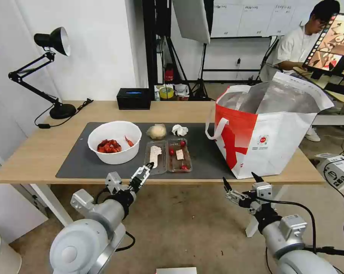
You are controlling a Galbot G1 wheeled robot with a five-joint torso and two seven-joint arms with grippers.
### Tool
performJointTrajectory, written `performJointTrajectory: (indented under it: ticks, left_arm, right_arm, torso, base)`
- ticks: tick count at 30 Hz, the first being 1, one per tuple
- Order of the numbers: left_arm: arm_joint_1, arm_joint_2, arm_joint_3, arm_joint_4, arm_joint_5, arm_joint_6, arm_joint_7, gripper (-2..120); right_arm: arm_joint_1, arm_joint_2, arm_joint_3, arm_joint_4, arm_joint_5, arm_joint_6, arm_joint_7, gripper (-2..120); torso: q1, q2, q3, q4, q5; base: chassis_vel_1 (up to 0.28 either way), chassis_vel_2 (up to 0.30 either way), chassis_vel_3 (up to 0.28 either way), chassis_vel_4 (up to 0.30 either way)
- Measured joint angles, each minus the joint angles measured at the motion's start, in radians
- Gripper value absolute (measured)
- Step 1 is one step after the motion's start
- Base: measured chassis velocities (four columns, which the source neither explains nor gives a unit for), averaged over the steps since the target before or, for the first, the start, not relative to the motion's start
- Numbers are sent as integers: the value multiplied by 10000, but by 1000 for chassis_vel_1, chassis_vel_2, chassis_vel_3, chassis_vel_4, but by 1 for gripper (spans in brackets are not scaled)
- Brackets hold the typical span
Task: Pick up the trash from the table and place it into the takeout bag.
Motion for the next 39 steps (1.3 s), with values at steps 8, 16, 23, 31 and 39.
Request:
performJointTrajectory:
  ticks: [8, 16, 23, 31, 39]
  left_arm:
    - [-535, -90, 455, 509, 93, -198, 46, 100]
    - [-862, -261, 877, 1047, 551, -393, 45, 100]
    - [-1186, -369, 1176, 1509, 751, -494, 41, 100]
    - [-1489, -653, 1349, 1808, 799, -501, 47, 100]
    - [-1603, -823, 1694, 2191, 1101, -502, 87, 100]
  right_arm:
    - [-103, 81, 59, 20, -82, 10, -1, 100]
    - [-131, 74, 138, 40, -85, 29, -2, 100]
    - [-154, 247, -11, -73, -234, 66, -2, 100]
    - [-120, 297, -43, -164, -280, 73, -5, 100]
    - [-126, 287, 54, -173, -268, 96, -7, 100]
  torso:
    - [0, 0, 0, -1, 0]
    - [0, 0, 0, 0, 1]
    - [-1, 0, 0, -1, 0]
    - [0, 0, 0, 0, 0]
    - [-1, 0, -1, 0, 1]
  base:
    - [0, 0, 0, 0]
    - [0, 0, 0, 0]
    - [0, 0, 0, 0]
    - [0, 0, 0, 0]
    - [0, 0, 0, 0]
